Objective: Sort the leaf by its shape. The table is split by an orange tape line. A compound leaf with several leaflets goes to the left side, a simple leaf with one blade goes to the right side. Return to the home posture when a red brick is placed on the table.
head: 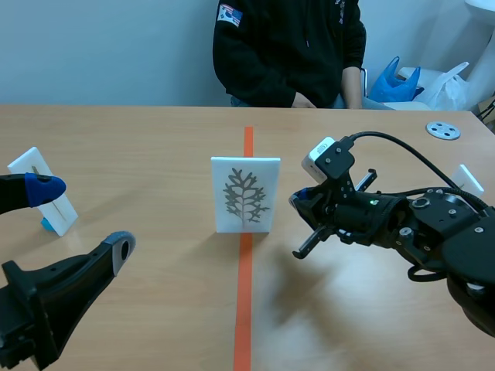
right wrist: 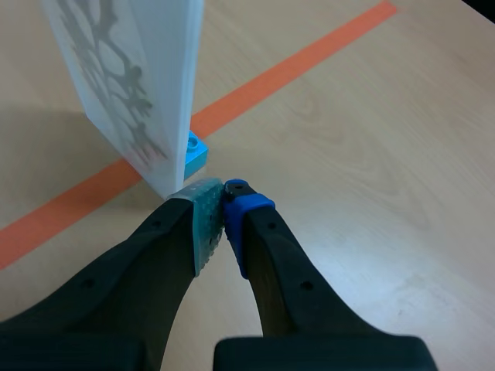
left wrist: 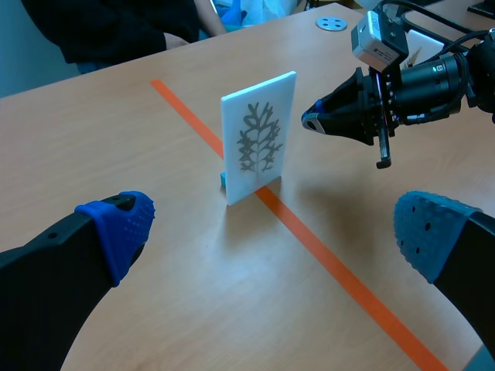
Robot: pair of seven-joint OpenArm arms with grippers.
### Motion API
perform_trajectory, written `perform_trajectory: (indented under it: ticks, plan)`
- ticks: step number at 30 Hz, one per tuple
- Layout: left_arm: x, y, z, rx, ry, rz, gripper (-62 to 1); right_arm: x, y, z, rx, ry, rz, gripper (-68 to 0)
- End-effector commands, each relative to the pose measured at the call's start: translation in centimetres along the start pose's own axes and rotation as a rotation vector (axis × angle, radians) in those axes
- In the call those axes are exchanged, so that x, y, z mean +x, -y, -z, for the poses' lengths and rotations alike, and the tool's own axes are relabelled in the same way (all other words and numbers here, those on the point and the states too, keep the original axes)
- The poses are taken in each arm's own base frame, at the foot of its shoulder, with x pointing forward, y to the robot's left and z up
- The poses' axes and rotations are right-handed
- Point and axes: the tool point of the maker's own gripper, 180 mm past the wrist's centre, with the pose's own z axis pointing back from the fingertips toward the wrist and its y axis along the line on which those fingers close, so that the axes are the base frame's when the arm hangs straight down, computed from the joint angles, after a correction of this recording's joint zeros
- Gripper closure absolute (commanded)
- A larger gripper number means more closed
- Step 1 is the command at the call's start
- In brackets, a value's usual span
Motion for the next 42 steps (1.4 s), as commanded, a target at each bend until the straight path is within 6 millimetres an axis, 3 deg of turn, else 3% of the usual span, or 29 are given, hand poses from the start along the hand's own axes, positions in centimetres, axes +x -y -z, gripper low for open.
perform_trajectory:
  ticks: [1, 25, 32, 42]
  plan:
    - [0.7, 0.1, 0.1, -0.002, 0.026, -0.005, -62.3, 2.6, 0.3, 1.0, 0.046, 0.034, -0.104, -1.0]
    - [0.7, 0.1, 0.1, -0.002, 0.026, -0.005, -62.3, 2.3, 0.6, 0.8, 0.046, 0.024, -0.115, -1.0]
    - [0.7, 0.1, 0.1, -0.002, 0.026, -0.005, -62.3, 1.2, 2.0, -1.1, 0.060, -0.011, -0.149, -1.1]
    - [0.7, 0.1, 0.1, -0.002, 0.026, -0.005, -62.3, 3.5, 3.8, -4.9, 0.056, 0.029, -0.211, -1.1]
